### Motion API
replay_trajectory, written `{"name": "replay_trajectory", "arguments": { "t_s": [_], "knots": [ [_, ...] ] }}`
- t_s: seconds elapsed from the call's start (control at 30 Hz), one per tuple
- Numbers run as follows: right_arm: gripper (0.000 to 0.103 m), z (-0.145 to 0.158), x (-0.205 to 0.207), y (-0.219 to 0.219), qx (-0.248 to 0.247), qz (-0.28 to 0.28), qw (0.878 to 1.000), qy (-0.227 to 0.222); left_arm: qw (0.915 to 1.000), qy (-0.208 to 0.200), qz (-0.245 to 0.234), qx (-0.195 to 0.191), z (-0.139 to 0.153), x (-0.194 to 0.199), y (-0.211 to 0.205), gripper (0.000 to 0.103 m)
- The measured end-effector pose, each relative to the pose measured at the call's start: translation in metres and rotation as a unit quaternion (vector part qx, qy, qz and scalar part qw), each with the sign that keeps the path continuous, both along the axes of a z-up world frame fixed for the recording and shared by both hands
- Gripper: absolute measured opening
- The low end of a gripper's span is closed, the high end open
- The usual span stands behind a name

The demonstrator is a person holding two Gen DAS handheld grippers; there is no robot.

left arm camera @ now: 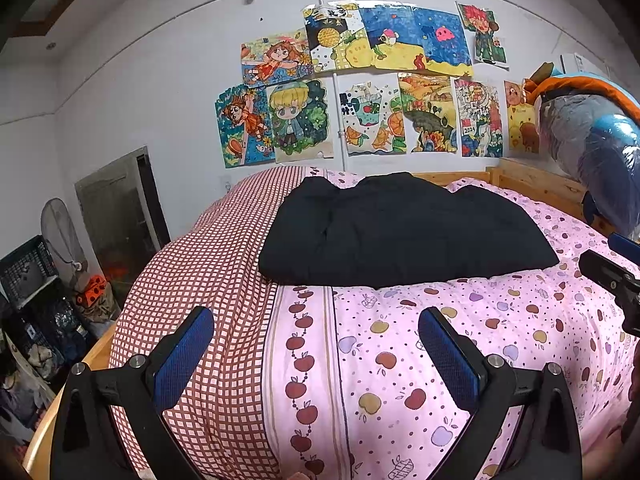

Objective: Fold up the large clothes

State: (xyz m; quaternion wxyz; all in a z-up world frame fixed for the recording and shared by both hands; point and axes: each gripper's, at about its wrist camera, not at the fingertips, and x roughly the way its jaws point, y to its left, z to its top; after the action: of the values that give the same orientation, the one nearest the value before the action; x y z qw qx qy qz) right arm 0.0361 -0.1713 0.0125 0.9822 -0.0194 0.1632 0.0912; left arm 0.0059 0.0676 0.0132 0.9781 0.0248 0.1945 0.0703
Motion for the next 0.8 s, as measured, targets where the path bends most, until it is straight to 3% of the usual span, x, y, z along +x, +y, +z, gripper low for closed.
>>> {"name": "replay_trajectory", "arguments": {
  "t_s": [0.8],
  "knots": [
    [0.1, 0.0016, -0.0008, 0.001, -0.001, 0.006, 1.0, -0.003, 1.0, -0.003, 0.002, 0.004, -0.0005, -0.0061, -0.0039, 0.103]
  ]
}}
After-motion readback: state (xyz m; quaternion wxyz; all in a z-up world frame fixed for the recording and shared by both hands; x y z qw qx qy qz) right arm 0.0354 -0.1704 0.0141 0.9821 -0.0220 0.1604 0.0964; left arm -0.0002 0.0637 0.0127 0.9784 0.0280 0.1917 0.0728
